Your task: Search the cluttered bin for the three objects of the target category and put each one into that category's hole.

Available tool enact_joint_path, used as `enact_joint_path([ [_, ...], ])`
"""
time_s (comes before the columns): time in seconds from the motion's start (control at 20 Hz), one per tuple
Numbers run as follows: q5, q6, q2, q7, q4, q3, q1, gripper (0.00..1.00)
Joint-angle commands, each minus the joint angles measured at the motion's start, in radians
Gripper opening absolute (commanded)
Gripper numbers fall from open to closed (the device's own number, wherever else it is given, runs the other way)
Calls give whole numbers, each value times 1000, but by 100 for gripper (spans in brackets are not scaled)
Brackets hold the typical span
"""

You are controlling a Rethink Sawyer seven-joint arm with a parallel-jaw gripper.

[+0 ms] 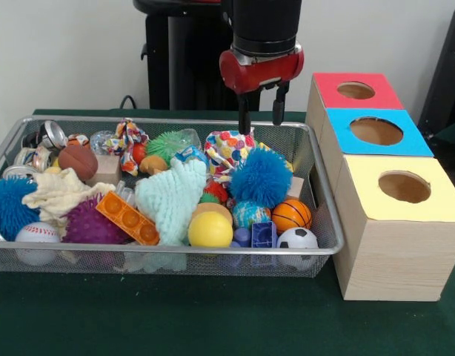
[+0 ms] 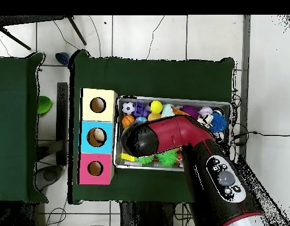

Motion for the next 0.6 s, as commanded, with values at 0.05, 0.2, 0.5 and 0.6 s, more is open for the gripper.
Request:
enact_joint_path([
  [0.05,49,48,-26,42,-31,-5,-20,100],
  [0.2,71,87,-44,13,-34,2,-36,100],
  [0.5,40,138,-42,-118,-55,11,-91,100],
  [0.6,18,149,-38,-150,-59,10,-109,100],
])
